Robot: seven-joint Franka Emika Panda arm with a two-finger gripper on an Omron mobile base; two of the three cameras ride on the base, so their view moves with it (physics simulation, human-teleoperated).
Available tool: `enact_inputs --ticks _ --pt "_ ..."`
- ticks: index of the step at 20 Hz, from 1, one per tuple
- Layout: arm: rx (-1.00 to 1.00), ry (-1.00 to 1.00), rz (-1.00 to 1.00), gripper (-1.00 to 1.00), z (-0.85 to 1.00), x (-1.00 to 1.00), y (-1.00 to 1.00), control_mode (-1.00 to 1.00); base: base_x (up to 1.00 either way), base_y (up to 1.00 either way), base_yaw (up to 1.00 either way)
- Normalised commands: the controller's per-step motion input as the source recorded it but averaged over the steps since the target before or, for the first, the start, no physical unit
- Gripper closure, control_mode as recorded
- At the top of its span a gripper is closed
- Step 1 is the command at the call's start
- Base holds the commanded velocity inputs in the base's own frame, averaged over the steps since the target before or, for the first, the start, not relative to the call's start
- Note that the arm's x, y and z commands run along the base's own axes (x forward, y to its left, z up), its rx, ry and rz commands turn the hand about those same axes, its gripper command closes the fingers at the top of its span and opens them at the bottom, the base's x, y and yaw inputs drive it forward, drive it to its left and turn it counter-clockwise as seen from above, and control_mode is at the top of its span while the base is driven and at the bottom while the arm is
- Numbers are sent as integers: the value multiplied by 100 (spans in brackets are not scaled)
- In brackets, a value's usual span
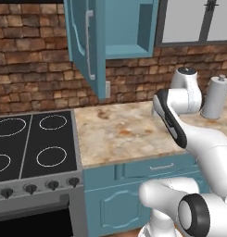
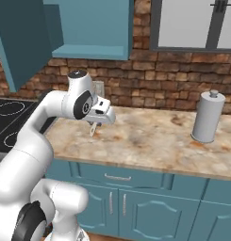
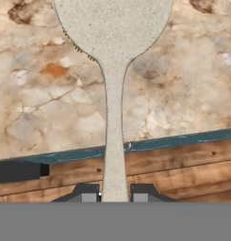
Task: Pick up the dish brush and dish brush from the sink, and place them back in the cabinet, and close the cabinet door.
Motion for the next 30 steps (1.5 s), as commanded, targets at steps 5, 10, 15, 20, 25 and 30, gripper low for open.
enact_inputs --ticks 5,10,15,20,25,30 --pt "0 0 0 100 0 0 0 100 43 -15 0" --pt "0 0 0 100 0 0 0 100 43 -14 0" --pt "0 0 0 100 0 0 0 100 42 -3 0" --pt "0 0 0 100 0 0 0 100 42 -7 0" --pt "0 0 0 100 0 0 0 100 30 -9 0" --pt "0 -5 0 100 23 5 -3 -100 0 0 0"
